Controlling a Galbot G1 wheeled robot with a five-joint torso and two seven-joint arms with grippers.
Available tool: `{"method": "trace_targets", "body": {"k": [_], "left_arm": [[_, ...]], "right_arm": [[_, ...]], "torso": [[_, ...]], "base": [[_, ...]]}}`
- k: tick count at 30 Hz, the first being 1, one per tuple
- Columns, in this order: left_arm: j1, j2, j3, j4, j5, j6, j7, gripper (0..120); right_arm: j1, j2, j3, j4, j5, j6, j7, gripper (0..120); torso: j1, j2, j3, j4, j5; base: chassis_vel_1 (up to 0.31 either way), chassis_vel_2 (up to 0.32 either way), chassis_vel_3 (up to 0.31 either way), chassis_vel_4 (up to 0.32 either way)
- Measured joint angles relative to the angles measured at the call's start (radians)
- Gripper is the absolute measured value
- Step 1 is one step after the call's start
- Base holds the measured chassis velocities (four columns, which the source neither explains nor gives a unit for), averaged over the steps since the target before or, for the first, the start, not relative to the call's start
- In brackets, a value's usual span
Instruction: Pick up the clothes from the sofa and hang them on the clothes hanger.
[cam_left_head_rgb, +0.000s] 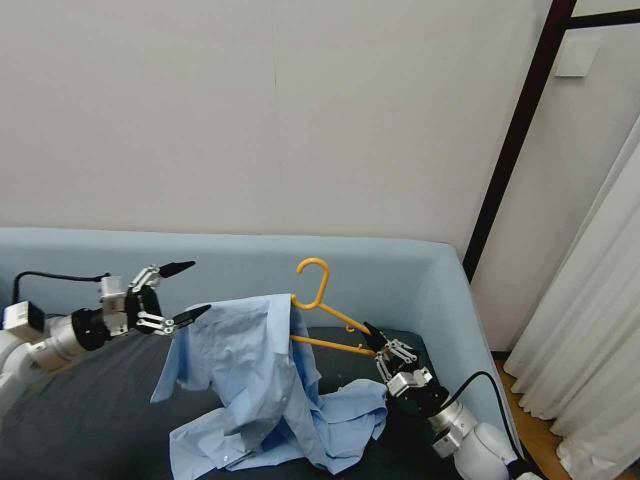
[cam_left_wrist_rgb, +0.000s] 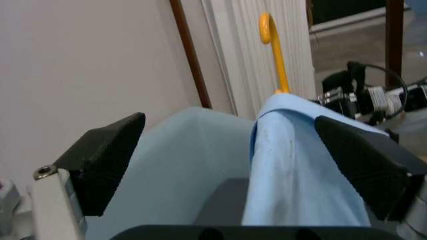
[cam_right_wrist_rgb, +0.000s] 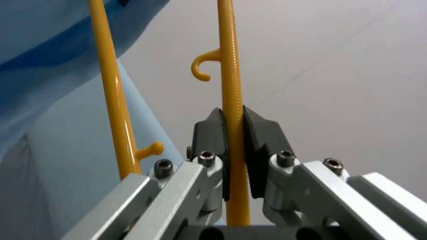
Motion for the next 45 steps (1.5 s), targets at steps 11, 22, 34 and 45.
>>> {"method": "trace_targets", "body": {"k": [11, 22, 34, 45], "left_arm": [[-0.260, 0.018, 0.277, 0.088, 0.114, 0.088, 0.179, 98], [-0.391, -0.005, 0.393, 0.141, 0.158, 0.141, 0.246, 68], [-0.446, -0.039, 0.413, 0.202, 0.199, 0.156, 0.313, 20], [-0.473, -0.091, 0.416, 0.242, 0.247, 0.173, 0.356, 7]], "right_arm": [[0.001, 0.011, 0.020, -0.006, -0.057, 0.003, 0.002, 5], [0.004, 0.029, 0.030, -0.012, -0.104, 0.002, 0.025, 5], [0.018, 0.027, 0.042, 0.000, -0.148, -0.006, 0.074, 5], [0.012, 0.019, 0.023, 0.010, -0.114, -0.024, 0.126, 6]], "torso": [[0.000, 0.000, 0.000, 0.0005, 0.0002], [0.000, 0.000, 0.000, 0.0002, 0.0002], [0.000, 0.000, 0.000, 0.0003, 0.0002], [0.000, 0.000, 0.000, 0.0004, 0.0002]], "base": [[0.000, 0.000, 0.000, 0.000], [0.000, 0.000, 0.000, 0.000], [0.000, 0.000, 0.000, 0.000], [0.000, 0.000, 0.000, 0.000]]}}
